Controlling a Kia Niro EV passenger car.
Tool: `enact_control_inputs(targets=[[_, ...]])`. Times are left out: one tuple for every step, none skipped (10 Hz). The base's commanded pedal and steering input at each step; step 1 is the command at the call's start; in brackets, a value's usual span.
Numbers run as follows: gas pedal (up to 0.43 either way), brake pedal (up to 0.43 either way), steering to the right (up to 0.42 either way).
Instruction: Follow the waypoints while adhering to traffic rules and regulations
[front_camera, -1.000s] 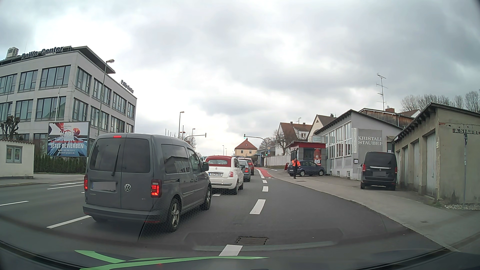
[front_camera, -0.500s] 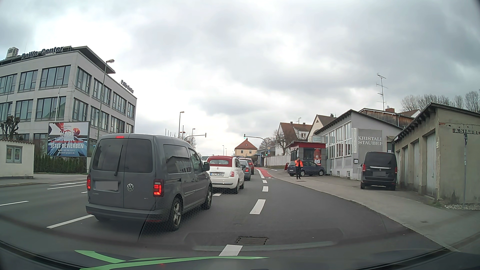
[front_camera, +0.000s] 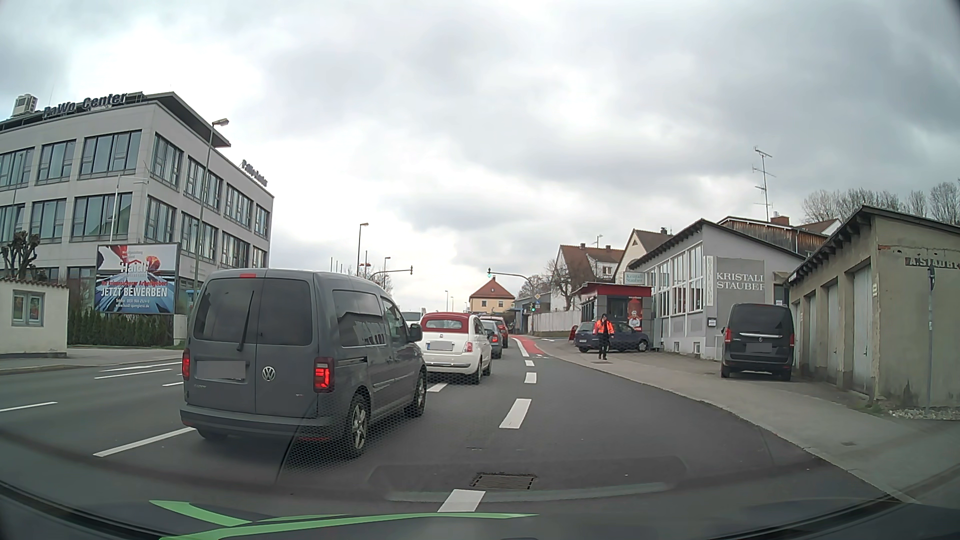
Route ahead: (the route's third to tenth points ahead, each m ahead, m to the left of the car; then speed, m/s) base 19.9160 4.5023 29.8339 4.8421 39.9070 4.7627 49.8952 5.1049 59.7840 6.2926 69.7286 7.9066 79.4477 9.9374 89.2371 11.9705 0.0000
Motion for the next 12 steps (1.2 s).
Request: enact_control_inputs(targets=[[0.000,0.329,-0.219],[0.000,0.311,-0.219],[0.000,0.171,-0.219],[0.000,0.000,-0.219],[0.000,0.000,-0.219],[0.000,0.000,-0.219],[0.000,0.000,-0.219],[0.000,0.000,-0.219],[0.000,0.000,-0.219],[0.008,0.000,-0.219],[0.047,0.000,-0.219],[0.098,0.000,-0.219]])
